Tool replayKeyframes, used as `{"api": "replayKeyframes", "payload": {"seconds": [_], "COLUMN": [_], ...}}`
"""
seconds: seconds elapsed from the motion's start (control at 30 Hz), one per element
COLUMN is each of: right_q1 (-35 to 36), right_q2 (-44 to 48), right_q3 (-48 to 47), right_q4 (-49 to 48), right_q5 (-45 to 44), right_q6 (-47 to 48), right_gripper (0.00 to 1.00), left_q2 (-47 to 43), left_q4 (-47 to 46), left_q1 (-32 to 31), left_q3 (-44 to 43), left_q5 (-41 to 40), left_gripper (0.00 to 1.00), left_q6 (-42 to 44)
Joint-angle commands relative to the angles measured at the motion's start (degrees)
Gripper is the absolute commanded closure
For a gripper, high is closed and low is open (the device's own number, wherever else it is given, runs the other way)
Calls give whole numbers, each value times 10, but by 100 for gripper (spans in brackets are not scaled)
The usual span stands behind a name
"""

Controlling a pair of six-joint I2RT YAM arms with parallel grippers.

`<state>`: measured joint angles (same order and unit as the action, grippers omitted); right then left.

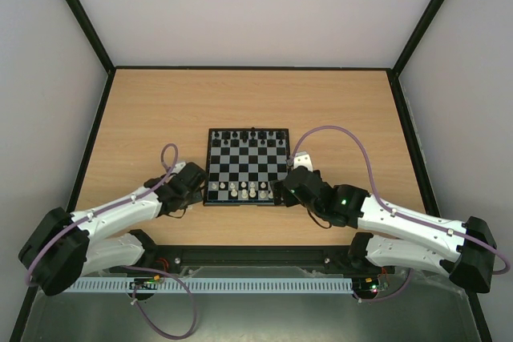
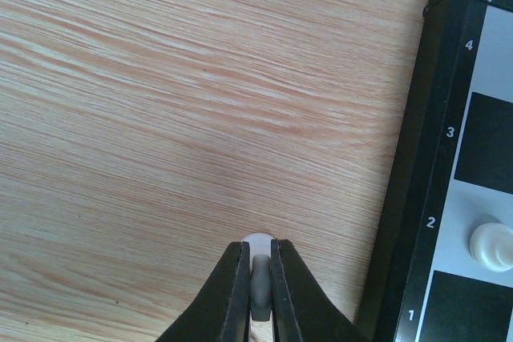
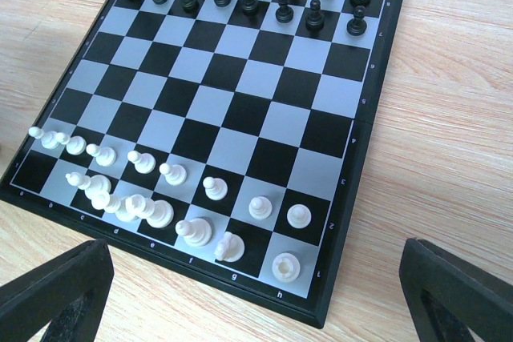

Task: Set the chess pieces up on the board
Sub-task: Pick up the chess piece at the center of the board, then place the chess piece on the chessboard.

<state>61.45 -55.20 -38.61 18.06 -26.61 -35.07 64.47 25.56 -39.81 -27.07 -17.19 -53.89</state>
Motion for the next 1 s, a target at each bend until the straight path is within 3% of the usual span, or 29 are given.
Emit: {"api": "replayKeyframes", "payload": {"seconds": [0.0, 0.23, 0.4, 0.67, 0.97], "right_q1": [-3, -4, -3, -4, -5], "right_q2": [-3, 0, 9, 18, 22], "right_q3": [7, 6, 4, 0, -1], "right_q4": [0, 3, 7, 17, 20], "right_q5": [-6, -8, -11, -19, -20], "right_q6": [4, 3, -1, -5, -6], "right_gripper": [1, 1, 1, 1, 1], "left_q2": [10, -7, 0, 83, 144], "left_q4": [9, 57, 86, 93, 56], "left_q1": [3, -15, -76, -176, -187], "left_q3": [-11, -62, -103, -152, -176], "left_q5": [-3, -5, -12, -31, -36], "left_gripper": [98, 98, 98, 98, 98], "left_q6": [4, 12, -7, -47, -36]}}
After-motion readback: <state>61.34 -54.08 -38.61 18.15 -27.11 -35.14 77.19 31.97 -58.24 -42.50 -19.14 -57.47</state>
